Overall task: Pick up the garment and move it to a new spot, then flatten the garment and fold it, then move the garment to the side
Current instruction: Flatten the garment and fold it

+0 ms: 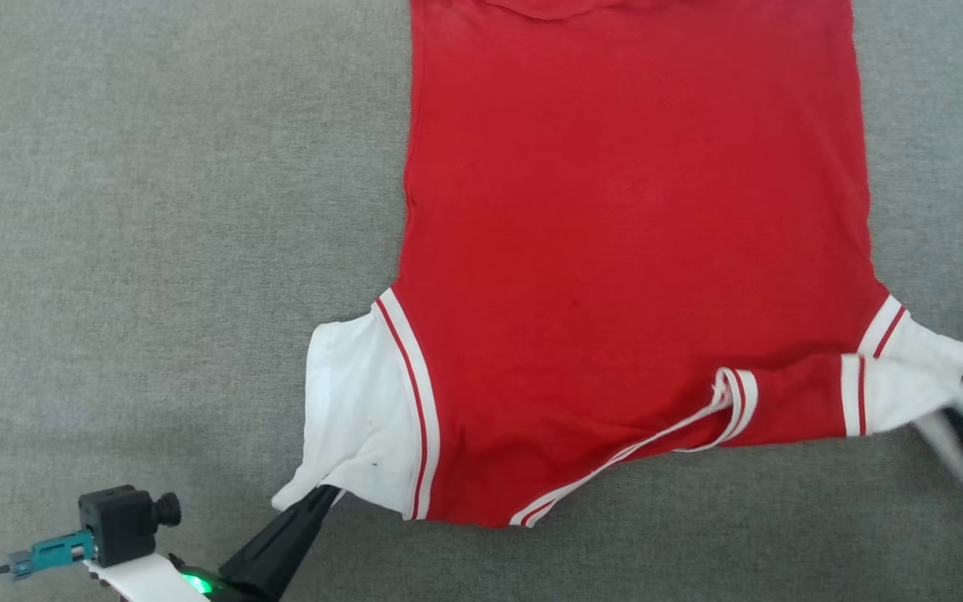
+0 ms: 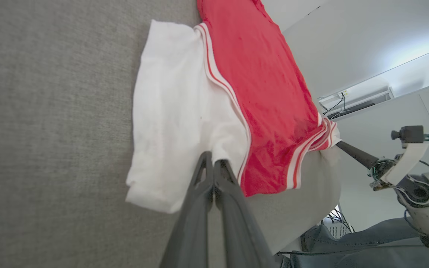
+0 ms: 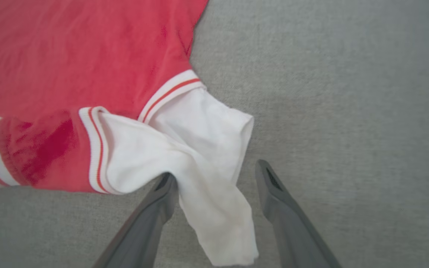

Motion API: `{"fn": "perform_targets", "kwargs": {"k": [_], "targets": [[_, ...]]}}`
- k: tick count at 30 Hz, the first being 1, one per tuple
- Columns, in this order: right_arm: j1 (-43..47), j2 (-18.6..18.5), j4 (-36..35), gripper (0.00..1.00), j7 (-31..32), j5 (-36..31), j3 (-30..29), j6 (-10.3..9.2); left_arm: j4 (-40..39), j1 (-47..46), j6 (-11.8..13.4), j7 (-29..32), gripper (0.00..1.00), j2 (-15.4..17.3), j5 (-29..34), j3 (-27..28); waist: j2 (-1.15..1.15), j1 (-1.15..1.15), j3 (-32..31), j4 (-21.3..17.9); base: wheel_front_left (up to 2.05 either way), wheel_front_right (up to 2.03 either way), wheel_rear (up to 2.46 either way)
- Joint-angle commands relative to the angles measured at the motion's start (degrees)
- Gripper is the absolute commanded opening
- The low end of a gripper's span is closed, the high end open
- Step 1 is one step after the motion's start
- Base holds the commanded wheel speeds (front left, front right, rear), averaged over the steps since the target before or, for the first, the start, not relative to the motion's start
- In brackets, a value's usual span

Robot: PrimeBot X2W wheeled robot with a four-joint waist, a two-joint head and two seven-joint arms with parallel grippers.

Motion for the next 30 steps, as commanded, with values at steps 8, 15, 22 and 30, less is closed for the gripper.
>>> {"fn": "perform_targets", "kwargs": {"k": [8, 15, 22, 30], "targets": [[-8.3, -7.25, -8.23, 1.0, 12.25, 2.55, -11.82, -0.01, -3.59, -3.79, 0.13, -0.12, 0.0, -0.29, 2.8, -2.34, 0.0, 0.0, 3.42, 3.33, 0.0, 0.0, 0.0], [-34.39, -4.89, 2.02, 1.0, 23.25, -5.71, -10.36, -0.01, -5.28, -9.97, 0.13, -0.12, 0.0, -1.49, 4.49, -5.52, 0.0, 0.0, 8.34, 7.54, 0.0, 0.0, 0.0], [-57.31, -0.57, 17.48, 1.0, 31.47, -18.79, -7.11, -0.02, -6.19, -15.45, 0.13, -0.12, 0.0, -2.73, 4.82, -8.35, 0.0, 0.0, 13.26, 12.31, 0.0, 0.0, 0.0], [-70.29, -0.94, 26.8, 1.0, 38.85, -30.04, -9.35, -0.02, -6.91, -20.29, 0.13, -0.12, 0.0, -3.79, 4.79, -10.58, 0.0, 0.0, 17.64, 16.64, 0.0, 0.0, 0.0]]}}
